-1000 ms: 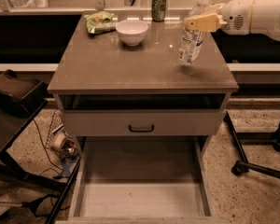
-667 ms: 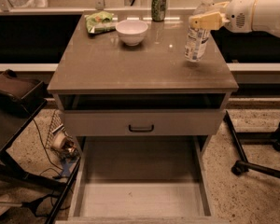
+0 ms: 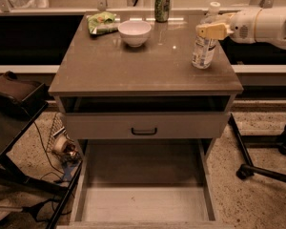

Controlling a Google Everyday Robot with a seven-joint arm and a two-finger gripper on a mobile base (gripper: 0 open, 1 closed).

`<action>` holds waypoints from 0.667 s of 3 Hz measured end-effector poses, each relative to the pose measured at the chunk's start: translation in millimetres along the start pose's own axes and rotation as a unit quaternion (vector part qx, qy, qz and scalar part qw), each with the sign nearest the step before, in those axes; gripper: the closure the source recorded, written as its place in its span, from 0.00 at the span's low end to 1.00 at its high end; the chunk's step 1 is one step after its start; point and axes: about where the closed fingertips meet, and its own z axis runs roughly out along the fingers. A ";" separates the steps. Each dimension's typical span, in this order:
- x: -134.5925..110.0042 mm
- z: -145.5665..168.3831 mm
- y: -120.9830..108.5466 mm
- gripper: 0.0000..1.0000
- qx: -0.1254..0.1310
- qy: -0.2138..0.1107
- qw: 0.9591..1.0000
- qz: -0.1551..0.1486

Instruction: Pick blue plastic bottle from middle drawer and place on counter

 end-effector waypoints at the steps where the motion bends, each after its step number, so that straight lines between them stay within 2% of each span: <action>1: -5.4 -1.8 -0.3 0.75 0.000 0.000 1.000 0.000; 2: -6.5 -2.1 -0.3 0.53 0.000 0.000 1.000 0.000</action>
Offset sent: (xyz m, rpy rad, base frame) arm 0.0000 0.0000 0.0054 0.0000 0.0000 0.0000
